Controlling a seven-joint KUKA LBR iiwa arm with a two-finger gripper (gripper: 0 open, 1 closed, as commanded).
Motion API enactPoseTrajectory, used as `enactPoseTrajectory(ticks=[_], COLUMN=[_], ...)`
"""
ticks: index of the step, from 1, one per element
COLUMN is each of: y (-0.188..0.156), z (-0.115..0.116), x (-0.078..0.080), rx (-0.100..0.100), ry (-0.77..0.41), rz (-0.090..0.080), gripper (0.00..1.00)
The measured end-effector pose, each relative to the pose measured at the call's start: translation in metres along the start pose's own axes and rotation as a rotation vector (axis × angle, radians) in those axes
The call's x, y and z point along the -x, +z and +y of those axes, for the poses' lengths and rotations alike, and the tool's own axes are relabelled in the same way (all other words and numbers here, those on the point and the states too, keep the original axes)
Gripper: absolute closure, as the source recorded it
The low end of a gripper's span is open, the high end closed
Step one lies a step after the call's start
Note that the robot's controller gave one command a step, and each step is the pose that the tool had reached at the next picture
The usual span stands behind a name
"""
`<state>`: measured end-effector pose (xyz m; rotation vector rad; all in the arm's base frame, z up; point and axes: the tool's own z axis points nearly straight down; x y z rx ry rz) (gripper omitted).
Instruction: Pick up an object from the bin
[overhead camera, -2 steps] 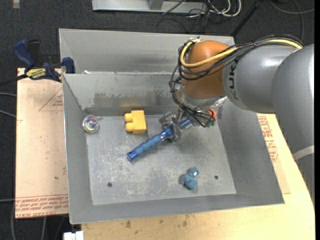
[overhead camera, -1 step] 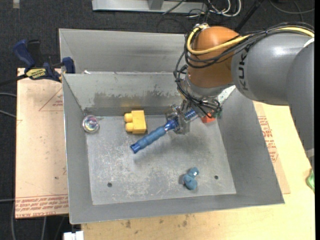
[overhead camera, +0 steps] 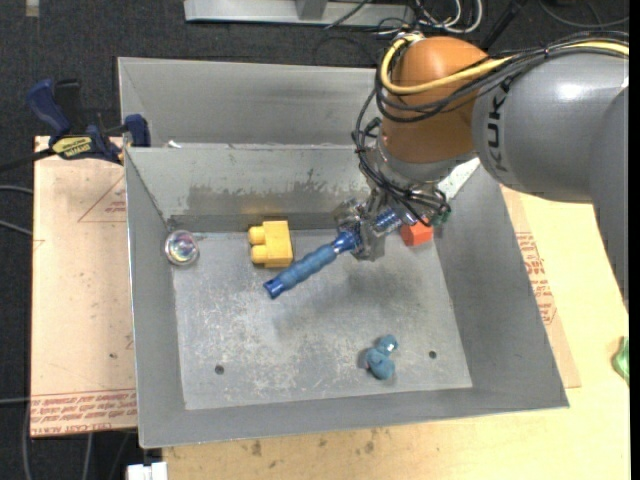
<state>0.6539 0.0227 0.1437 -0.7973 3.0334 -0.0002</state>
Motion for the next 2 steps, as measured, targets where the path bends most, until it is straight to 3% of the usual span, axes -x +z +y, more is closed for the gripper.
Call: enactPoseTrajectory(ticks=[2], y=[-0.037], z=[0.000], x=[0.002], rx=[0.001], ry=[0.003], rz=[0.001], gripper=[1.00])
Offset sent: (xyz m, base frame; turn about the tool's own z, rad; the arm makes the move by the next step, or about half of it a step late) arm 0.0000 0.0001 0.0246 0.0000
